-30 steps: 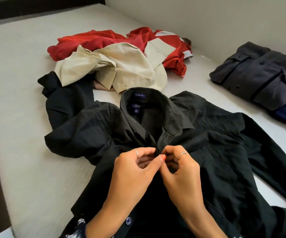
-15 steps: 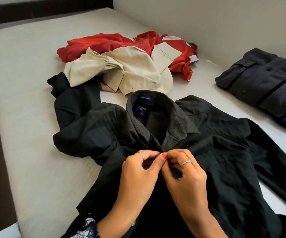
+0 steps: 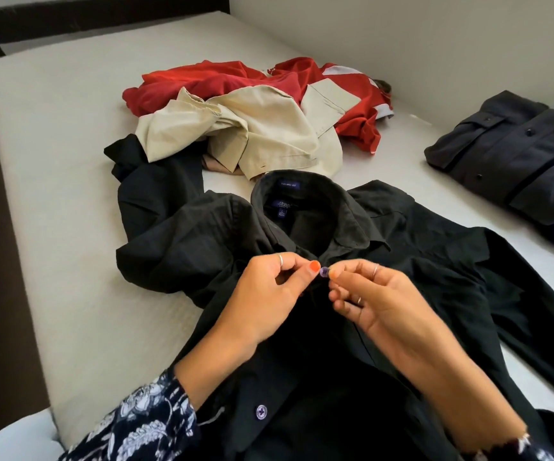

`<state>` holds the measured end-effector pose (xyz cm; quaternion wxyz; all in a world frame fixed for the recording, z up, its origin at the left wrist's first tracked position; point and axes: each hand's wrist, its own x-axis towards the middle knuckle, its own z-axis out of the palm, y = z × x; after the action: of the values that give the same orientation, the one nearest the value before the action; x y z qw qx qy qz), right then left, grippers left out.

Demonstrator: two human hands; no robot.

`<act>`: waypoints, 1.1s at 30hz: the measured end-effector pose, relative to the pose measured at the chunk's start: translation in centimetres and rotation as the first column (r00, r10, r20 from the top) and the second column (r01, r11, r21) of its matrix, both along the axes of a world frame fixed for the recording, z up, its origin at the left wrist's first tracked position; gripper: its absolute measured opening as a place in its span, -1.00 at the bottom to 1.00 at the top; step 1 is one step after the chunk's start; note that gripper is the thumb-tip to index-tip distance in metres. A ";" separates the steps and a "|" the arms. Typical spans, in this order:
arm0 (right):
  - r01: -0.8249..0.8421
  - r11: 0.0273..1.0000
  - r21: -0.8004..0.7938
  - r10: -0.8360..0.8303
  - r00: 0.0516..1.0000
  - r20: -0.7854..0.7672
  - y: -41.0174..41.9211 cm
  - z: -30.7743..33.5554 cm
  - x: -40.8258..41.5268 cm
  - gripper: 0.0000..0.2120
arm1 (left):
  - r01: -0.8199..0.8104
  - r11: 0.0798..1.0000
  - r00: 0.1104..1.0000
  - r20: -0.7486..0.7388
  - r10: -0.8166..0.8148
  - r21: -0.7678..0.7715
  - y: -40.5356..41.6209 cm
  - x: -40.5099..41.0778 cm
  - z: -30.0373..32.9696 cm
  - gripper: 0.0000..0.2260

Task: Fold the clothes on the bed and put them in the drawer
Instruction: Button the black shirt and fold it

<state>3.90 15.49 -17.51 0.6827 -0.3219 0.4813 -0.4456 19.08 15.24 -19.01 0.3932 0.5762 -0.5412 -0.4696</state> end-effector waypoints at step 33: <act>0.003 0.999 -0.042 -0.021 0.903 -0.429 6.6 -3.9 -2.7 -0.88 | 0.294 0.937 0.525 0.851 0.007 -0.189 6.8 -1.8 -4.0 -0.45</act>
<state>1.18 22.08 -21.45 0.5510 -0.4228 0.6125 -0.3776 17.24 22.06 -23.04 0.1292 0.6136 -0.7754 -0.0749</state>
